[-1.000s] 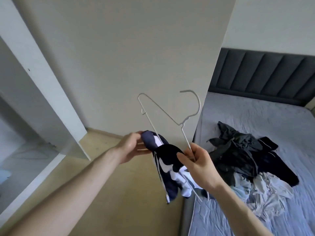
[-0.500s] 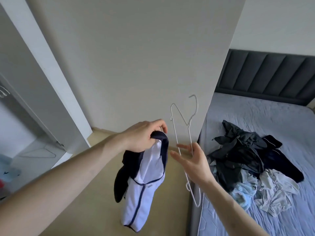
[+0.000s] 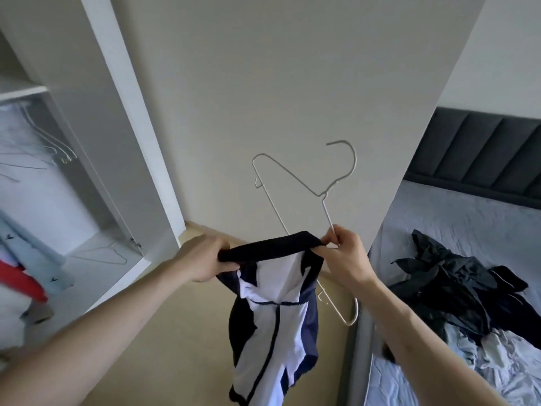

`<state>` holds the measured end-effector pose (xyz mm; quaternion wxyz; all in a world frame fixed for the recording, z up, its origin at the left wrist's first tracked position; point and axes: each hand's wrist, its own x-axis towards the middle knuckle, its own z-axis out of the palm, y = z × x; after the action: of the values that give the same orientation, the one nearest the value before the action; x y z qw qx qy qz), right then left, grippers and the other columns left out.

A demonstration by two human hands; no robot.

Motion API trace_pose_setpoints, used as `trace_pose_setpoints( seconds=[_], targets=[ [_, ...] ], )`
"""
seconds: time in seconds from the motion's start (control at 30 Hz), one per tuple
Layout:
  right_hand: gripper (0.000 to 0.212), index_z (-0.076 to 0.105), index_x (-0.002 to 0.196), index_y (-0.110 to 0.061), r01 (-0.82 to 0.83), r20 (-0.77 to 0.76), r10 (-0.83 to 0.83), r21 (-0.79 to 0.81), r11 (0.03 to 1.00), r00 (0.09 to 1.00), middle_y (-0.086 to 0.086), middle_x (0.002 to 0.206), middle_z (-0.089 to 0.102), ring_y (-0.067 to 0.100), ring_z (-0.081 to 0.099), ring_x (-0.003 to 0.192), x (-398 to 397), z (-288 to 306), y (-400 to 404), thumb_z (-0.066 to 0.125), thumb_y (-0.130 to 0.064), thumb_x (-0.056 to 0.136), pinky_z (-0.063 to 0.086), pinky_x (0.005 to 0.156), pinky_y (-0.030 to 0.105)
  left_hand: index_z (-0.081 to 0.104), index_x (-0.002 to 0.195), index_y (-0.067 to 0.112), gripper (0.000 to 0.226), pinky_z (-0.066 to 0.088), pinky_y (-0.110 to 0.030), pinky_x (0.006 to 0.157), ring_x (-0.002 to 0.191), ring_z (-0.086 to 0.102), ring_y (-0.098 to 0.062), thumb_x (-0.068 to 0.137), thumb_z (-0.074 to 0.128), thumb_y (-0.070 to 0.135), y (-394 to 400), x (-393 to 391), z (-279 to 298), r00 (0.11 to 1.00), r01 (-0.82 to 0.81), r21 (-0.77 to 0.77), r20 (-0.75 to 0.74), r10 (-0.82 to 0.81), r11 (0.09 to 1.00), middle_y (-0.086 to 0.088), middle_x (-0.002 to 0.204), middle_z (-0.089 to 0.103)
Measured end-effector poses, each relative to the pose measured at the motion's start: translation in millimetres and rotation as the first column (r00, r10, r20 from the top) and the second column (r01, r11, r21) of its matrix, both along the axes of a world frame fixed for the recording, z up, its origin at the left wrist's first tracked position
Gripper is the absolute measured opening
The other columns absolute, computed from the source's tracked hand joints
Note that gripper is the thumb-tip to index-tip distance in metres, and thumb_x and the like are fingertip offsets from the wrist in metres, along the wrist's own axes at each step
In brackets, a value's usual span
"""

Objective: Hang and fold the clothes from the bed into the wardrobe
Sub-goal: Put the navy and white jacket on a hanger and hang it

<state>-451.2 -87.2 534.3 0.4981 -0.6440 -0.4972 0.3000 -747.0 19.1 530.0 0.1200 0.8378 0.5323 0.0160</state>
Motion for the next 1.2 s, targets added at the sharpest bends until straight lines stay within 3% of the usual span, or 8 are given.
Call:
trace_pose_setpoints(
  seconds=[0.07,0.13,0.2,0.3,0.53,0.77,0.93,1.2],
  targets=[
    [0.037,0.038,0.069,-0.008,0.021,0.038,-0.021,-0.010,1.000,0.999,-0.013,0.058,0.047,0.005,0.036,0.053,5.6,3.4,2.1,0.075,-0.012,0.074,0.032,0.049,0.016,0.063,0.072,0.018,0.040,0.037,-0.026,0.055,0.062,0.053,-0.015,0.094,0.065,0.051,0.8,-14.0,-10.9,0.966,-0.083,-0.230,0.220,0.135,0.970,0.009,0.063,0.058],
    [0.040,0.040,0.066,-0.015,0.045,0.061,-0.041,-0.062,0.997,0.997,-0.014,0.058,0.048,0.005,0.036,0.053,11.2,0.8,0.6,0.078,-0.010,0.078,0.032,0.052,0.020,0.075,0.088,0.019,0.027,0.048,-0.020,0.065,0.077,0.067,-0.015,0.101,0.060,0.037,-0.2,-12.3,-10.2,0.785,-0.043,-0.499,0.519,0.338,0.866,0.008,0.079,0.073],
    [0.042,0.040,0.067,-0.018,0.051,0.118,-0.038,-0.113,0.992,0.992,-0.016,0.057,0.053,0.005,0.036,0.053,15.6,-1.9,-6.1,0.080,-0.015,0.079,0.031,0.052,0.023,0.080,0.088,0.020,0.024,0.052,-0.030,0.078,0.088,0.072,-0.021,0.097,0.059,0.028,-2.5,2.0,-1.0,0.598,-0.019,-0.614,0.626,0.501,0.789,-0.003,0.093,0.078],
    [0.038,0.047,0.073,-0.017,0.054,0.182,-0.033,-0.108,0.993,0.983,-0.015,0.072,0.068,0.007,0.043,0.056,26.2,0.6,-24.1,0.082,-0.029,0.081,0.036,0.054,0.022,0.078,0.072,0.020,0.023,0.052,-0.033,0.073,0.073,0.070,-0.020,0.086,0.064,0.033,3.5,23.6,19.2,0.431,-0.103,-0.659,0.645,0.631,0.745,-0.006,0.081,0.076],
    [0.025,0.076,0.088,-0.034,0.031,0.280,-0.023,-0.025,0.999,0.960,-0.002,0.058,0.045,0.015,0.037,0.051,61.1,31.8,-70.4,0.056,-0.032,0.103,0.029,0.054,0.029,0.067,0.090,0.003,0.036,0.048,-0.034,0.074,0.073,0.063,-0.019,0.094,0.056,0.037,35.1,37.8,50.2,0.589,-0.028,-0.431,0.722,0.363,0.902,-0.007,0.082,0.069],
    [0.025,0.080,0.099,-0.037,-0.030,0.242,0.034,-0.020,0.999,0.970,-0.004,0.051,0.023,0.013,0.018,0.041,58.4,57.0,-102.2,0.056,-0.031,0.104,0.016,0.041,0.017,0.054,0.077,-0.002,0.040,0.036,-0.032,0.066,0.068,0.042,-0.018,0.097,0.055,0.032,60.8,41.9,54.8,0.844,-0.046,-0.176,0.519,0.133,0.983,-0.003,0.072,0.051],
    [0.027,0.080,0.096,-0.039,-0.045,0.281,0.054,-0.036,0.998,0.958,-0.007,0.051,0.021,0.013,0.018,0.045,52.6,61.0,-104.4,0.055,-0.031,0.104,0.013,0.045,0.023,0.035,0.060,0.016,0.043,0.027,-0.032,0.054,0.053,0.029,-0.015,0.094,0.057,0.031,67.5,45.7,67.9,0.867,-0.120,-0.080,0.476,0.144,0.990,0.005,0.053,0.035],
    [0.028,0.079,0.094,-0.043,-0.125,0.284,0.147,-0.097,0.987,0.947,-0.003,0.055,0.022,0.014,0.019,0.050,35.4,52.8,-92.0,0.054,-0.034,0.105,0.020,0.052,0.029,0.030,0.051,0.018,0.048,0.023,-0.031,0.052,0.051,0.025,-0.015,0.090,0.057,0.026,64.9,43.0,87.6,0.853,-0.165,-0.051,0.493,0.168,0.985,0.007,0.048,0.029]
  ],
)
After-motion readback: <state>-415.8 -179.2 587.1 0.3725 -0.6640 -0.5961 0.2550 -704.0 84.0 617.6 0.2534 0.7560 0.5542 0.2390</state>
